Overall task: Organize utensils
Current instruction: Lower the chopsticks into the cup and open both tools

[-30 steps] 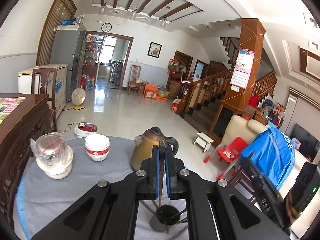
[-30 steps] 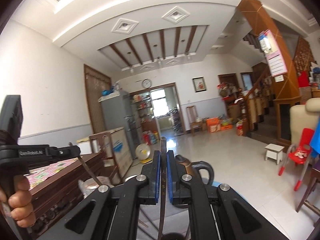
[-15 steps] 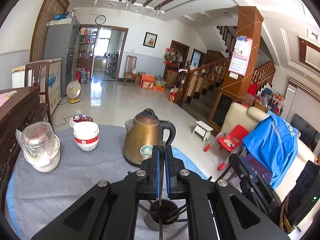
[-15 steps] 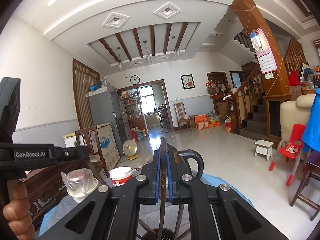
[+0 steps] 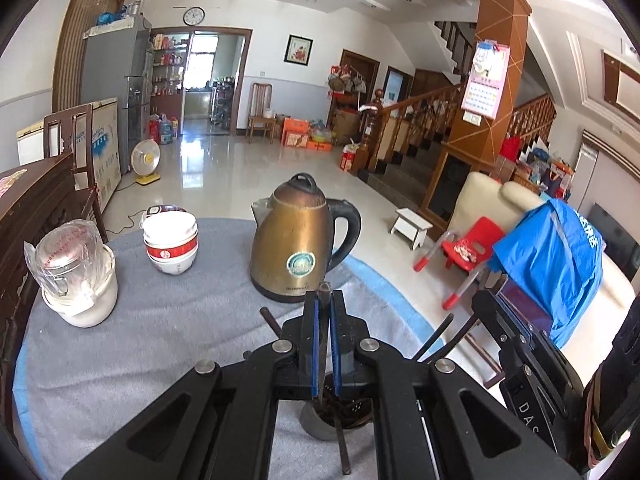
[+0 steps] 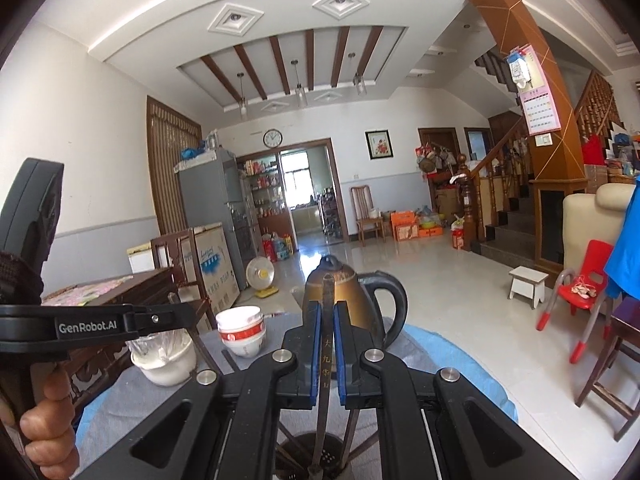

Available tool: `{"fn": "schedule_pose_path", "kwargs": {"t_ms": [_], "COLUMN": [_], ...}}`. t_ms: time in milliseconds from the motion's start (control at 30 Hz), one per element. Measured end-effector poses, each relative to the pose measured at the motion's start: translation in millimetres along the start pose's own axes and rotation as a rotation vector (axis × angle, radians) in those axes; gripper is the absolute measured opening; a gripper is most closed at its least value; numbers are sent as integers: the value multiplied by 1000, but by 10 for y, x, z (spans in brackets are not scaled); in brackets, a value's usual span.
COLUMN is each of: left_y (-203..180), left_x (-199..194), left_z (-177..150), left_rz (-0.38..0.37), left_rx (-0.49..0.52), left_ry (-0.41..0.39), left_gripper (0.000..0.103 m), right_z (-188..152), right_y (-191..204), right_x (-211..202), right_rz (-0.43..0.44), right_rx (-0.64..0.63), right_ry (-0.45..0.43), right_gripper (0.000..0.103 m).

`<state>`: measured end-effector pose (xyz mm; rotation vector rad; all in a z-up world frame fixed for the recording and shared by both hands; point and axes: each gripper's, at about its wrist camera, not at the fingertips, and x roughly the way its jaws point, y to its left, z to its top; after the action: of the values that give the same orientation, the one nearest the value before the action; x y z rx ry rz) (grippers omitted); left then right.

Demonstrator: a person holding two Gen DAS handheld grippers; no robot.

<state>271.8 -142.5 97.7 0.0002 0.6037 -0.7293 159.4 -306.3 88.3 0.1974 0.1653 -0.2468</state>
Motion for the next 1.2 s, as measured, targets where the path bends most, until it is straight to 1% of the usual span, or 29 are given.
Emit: {"fn": "schedule_pose_path", "kwargs": {"t_ms": [300, 500, 600, 767, 900, 933, 967, 1000, 1033, 1067, 1133, 1167, 1200], "left_y": [84, 127, 155, 195, 224, 235, 243, 247, 253, 261, 268, 276, 287], "left_x": [22, -6, -17, -26, -52, -60, -77, -95, -124, -163, -269, -317, -343], "left_z": [-75, -130, -160, -191, -215, -217, -222, -224, -226, -226, -225, -226, -226], "left_rz": [-18, -28, -33, -28, -29, -28, -25, -23, -19, -15, -5, 1, 7], "left_rx": [9, 11, 11, 13, 18, 19, 20, 21, 21, 21, 30, 33, 34], "left_ry": [60, 75, 88, 103, 114, 113, 111, 108, 99, 86, 56, 45, 39], "left_gripper": [6, 6, 6, 6, 8, 12, 22, 28, 38, 43, 46, 52, 56], "right_z": [-148, -215, -261, -334, -335, -330, -324, -318, -319, -315, -301, -287, -271], "right_y": [13, 50, 76, 78, 60, 51, 43, 44, 43, 34, 25, 14, -3], "right_x": [9, 6, 38, 59, 46, 44, 45, 47, 37, 19, -35, -63, -97], "right_rz": [19, 34, 42, 43, 65, 71, 76, 79, 80, 81, 85, 88, 93], "right_rx": [-1, -17, -24, -24, 7, 17, 25, 30, 34, 38, 48, 55, 65], "right_ry": [78, 122, 160, 197, 224, 234, 244, 250, 256, 255, 242, 235, 225], "right_gripper": [7, 7, 7, 7, 9, 9, 9, 9, 9, 9, 11, 13, 18]}}
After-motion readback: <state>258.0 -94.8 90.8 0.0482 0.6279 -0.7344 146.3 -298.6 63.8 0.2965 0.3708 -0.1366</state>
